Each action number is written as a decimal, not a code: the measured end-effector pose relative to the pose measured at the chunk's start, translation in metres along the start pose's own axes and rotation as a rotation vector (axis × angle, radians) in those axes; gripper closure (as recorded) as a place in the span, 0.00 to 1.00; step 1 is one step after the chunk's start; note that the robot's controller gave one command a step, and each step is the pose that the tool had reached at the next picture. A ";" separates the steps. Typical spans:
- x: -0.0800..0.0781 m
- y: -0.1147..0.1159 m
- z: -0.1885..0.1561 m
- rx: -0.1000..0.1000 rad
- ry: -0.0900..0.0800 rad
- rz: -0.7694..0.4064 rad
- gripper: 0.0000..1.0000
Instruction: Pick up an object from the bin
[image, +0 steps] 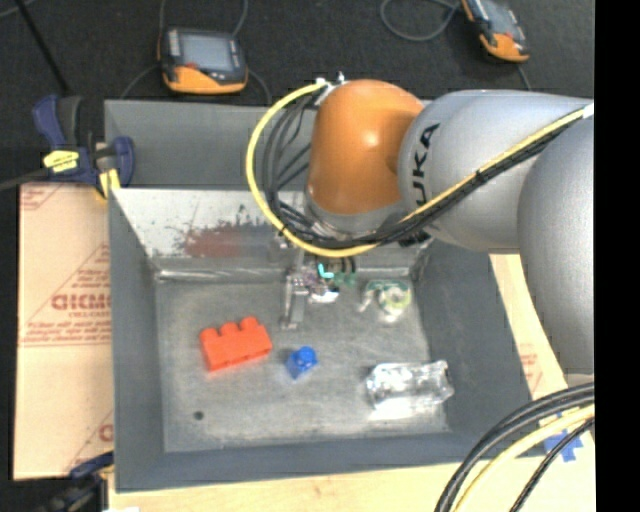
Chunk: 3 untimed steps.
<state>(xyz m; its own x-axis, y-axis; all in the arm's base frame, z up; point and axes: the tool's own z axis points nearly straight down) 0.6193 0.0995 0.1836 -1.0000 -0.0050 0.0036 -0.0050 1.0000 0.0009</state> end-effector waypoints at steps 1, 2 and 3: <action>0.033 0.013 0.112 0.002 0.002 -0.054 0.00; 0.010 0.015 0.113 0.003 -0.009 -0.541 0.00; -0.030 0.002 0.110 0.003 -0.010 -0.705 0.00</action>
Offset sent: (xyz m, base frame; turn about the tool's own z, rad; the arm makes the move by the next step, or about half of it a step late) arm -0.0313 0.0139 -0.1073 -0.0554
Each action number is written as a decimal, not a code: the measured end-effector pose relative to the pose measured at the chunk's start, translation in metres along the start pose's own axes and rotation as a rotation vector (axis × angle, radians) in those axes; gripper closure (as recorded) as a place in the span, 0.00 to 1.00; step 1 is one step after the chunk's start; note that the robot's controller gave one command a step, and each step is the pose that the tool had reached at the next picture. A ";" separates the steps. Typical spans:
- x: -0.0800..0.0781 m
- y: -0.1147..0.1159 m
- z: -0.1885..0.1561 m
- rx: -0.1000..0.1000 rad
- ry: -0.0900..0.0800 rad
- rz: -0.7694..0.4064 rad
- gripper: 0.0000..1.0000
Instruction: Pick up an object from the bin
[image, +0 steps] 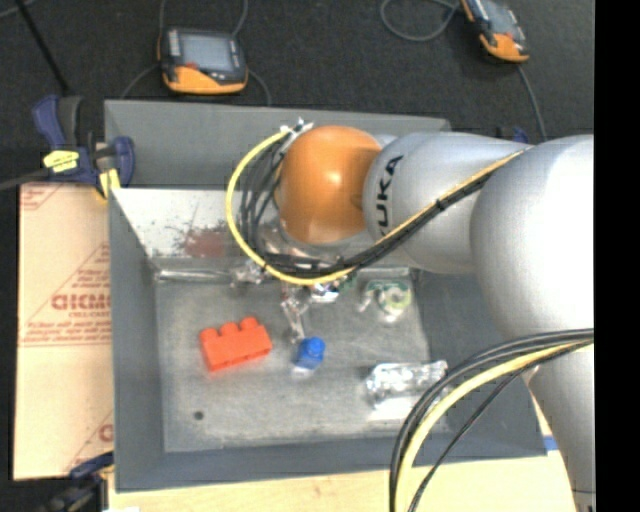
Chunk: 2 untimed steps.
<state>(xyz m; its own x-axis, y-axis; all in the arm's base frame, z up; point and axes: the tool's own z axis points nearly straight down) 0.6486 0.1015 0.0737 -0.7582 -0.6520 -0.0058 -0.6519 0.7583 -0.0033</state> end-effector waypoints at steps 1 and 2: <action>0.020 0.065 0.000 -0.005 0.003 -0.176 0.00; 0.020 0.063 -0.001 -0.004 0.001 -0.169 1.00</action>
Offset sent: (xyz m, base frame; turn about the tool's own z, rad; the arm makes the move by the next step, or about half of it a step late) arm -0.0577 0.0350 -0.0005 -0.1764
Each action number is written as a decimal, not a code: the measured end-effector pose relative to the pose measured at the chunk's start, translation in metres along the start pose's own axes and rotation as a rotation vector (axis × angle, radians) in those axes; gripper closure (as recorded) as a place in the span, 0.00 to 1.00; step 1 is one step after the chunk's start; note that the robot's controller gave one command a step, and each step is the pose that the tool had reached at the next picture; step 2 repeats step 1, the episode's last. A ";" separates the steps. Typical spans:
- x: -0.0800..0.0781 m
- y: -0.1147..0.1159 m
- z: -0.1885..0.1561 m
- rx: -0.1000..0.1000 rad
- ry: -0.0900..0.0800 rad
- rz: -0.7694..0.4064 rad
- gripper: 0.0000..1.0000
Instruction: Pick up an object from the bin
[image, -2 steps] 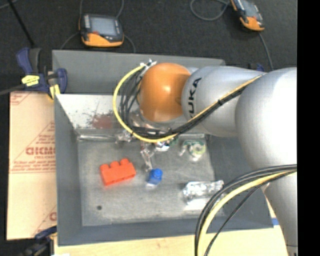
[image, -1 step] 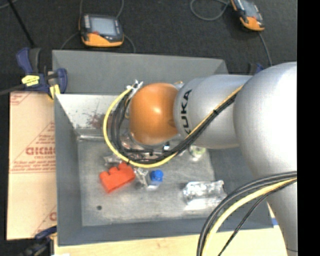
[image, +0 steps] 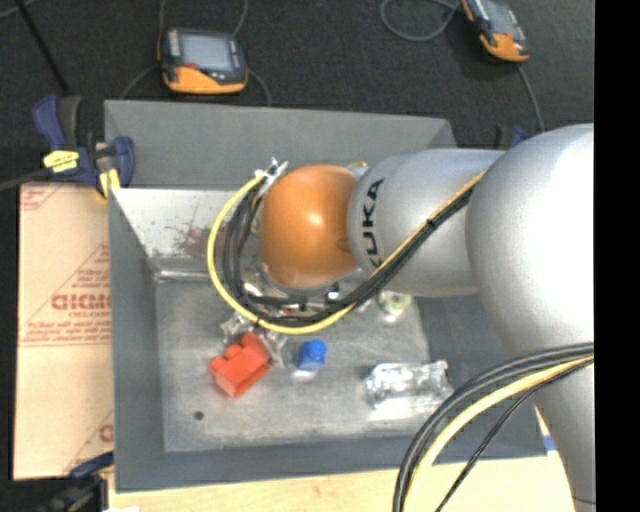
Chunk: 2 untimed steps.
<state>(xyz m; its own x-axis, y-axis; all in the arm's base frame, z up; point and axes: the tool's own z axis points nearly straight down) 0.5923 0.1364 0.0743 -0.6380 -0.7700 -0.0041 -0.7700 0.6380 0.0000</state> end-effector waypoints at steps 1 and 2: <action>0.028 0.005 -0.152 0.007 -0.004 -0.054 1.00; 0.028 0.005 -0.152 0.007 -0.004 -0.054 1.00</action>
Offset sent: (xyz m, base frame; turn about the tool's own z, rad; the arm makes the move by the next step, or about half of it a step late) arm -0.0241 -0.0184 0.1462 -0.0584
